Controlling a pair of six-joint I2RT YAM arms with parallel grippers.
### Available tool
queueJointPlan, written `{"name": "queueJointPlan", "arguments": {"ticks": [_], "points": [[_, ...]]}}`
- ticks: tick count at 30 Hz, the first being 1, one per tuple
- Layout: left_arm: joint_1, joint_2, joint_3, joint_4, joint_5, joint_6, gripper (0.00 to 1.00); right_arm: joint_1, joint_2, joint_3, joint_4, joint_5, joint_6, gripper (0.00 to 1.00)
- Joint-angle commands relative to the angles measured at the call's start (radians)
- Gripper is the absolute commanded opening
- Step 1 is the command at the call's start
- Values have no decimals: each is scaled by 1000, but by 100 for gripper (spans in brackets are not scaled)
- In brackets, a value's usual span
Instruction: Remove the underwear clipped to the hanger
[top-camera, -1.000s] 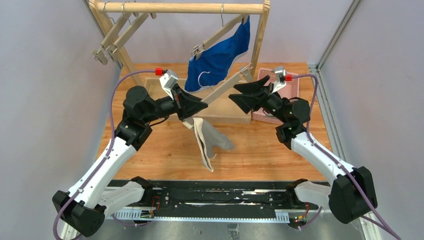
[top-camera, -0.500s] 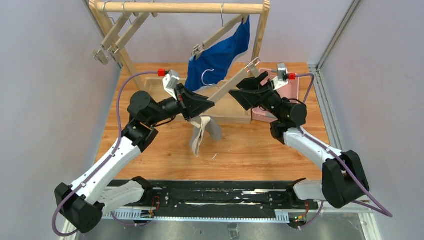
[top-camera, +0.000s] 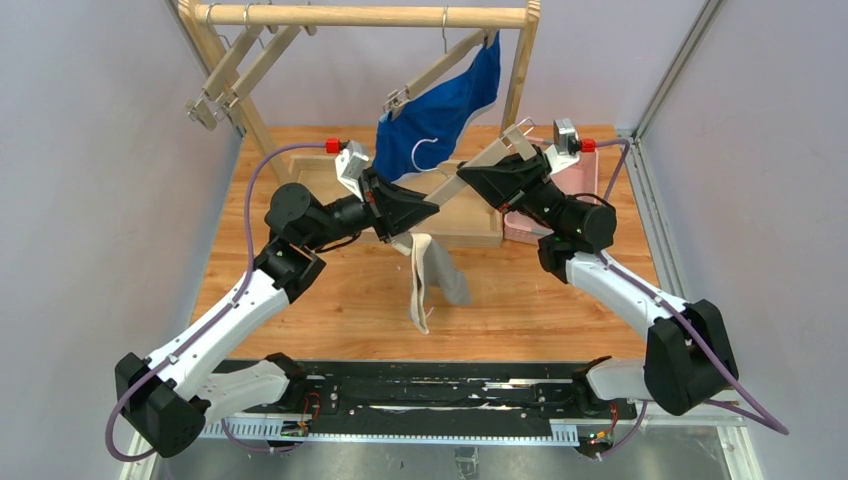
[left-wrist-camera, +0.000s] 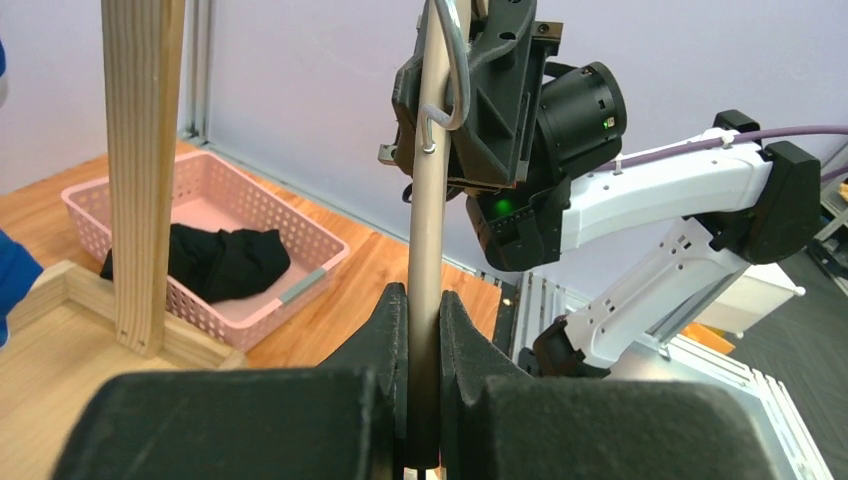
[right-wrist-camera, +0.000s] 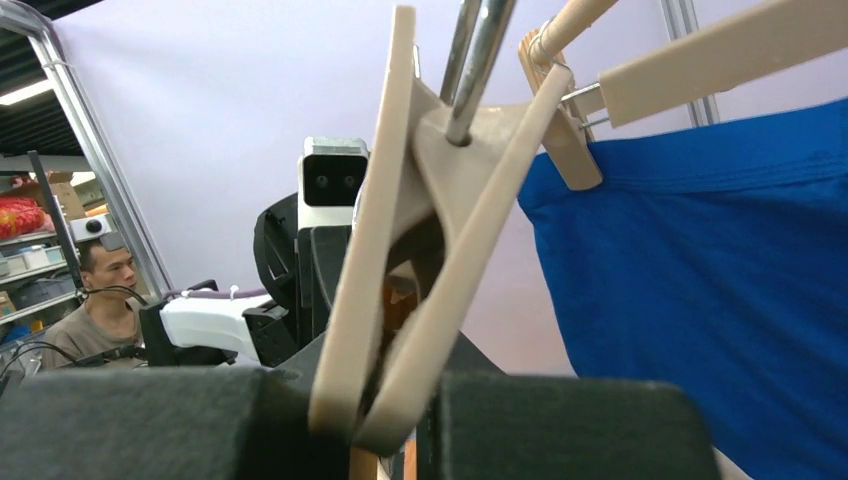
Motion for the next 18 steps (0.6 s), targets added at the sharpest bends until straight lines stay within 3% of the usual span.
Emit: {"name": "queueJointPlan", "arguments": {"ticks": [1, 4, 6, 9, 18], "points": [[-16, -1, 5, 86, -19, -19, 0, 17, -5, 33, -8, -29, -65, 1], [-16, 3, -2, 86, -34, -37, 6, 19, -26, 28, -37, -27, -93, 1], [-16, 3, -15, 86, -42, -44, 23, 19, -45, 26, -54, -26, -112, 1], [-16, -4, -39, 86, -32, -39, 37, 19, -70, 30, -101, -26, -137, 1], [-16, -83, -145, 53, -103, 35, 56, 19, -98, 36, -82, -56, -96, 1]]}}
